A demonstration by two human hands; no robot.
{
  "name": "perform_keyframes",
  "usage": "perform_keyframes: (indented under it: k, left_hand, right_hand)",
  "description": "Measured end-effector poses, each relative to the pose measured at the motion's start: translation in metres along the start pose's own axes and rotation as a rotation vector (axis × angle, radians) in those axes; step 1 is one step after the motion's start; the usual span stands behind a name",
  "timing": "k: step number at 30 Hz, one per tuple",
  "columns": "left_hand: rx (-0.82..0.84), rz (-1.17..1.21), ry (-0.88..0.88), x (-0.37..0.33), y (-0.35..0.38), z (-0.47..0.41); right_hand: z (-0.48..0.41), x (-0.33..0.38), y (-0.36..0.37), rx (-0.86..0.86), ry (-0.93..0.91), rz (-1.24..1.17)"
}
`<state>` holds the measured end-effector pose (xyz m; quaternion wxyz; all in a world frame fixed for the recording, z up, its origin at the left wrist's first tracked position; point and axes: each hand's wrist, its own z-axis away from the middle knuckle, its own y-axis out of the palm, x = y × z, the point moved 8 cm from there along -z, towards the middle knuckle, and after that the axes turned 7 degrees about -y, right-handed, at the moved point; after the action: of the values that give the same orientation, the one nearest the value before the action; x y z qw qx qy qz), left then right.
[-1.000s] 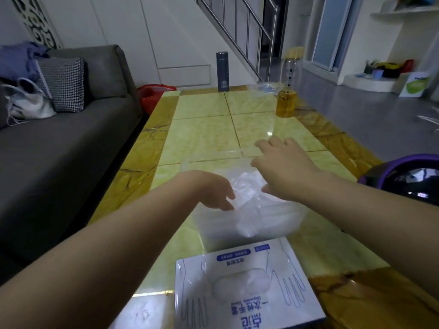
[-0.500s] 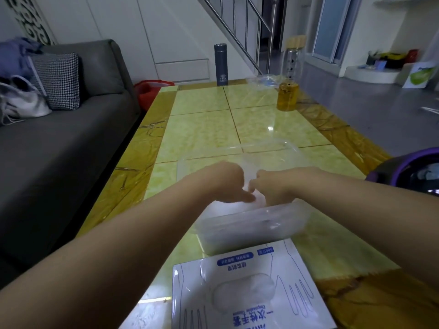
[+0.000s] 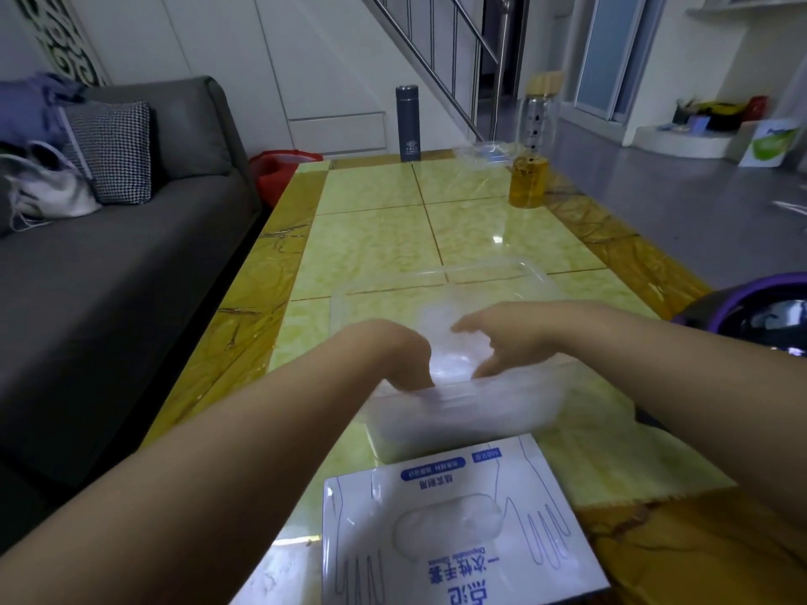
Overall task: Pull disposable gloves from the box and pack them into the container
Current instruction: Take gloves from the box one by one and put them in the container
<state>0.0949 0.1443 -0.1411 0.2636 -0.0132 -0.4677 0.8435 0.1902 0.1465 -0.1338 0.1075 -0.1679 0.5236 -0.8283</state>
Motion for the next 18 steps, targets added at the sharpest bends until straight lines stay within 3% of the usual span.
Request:
perform_keyframes:
  k: [6, 9, 13, 16, 18]
  left_hand:
    - [-0.578, 0.395, 0.127, 0.021, -0.047, 0.081]
    - [-0.679, 0.569, 0.256, 0.021, -0.031, 0.127]
    - [-0.554, 0.643, 0.251, 0.011, 0.029, 0.144]
    - [-0.329, 0.421, 0.205, -0.010, 0.079, 0.133]
    - [-0.266, 0.366, 0.200, -0.015, 0.093, 0.129]
  right_hand:
    - [0.082, 0.043, -0.063, -0.570, -0.190, -0.145]
    - [0.110, 0.075, -0.035, -0.491, -0.269, -0.085]
    - [0.112, 0.107, 0.045, -0.161, -0.310, 0.150]
    - [0.101, 0.113, 0.069, -0.118, -0.320, 0.252]
    - [0.094, 0.112, 0.070, -0.139, -0.310, 0.290]
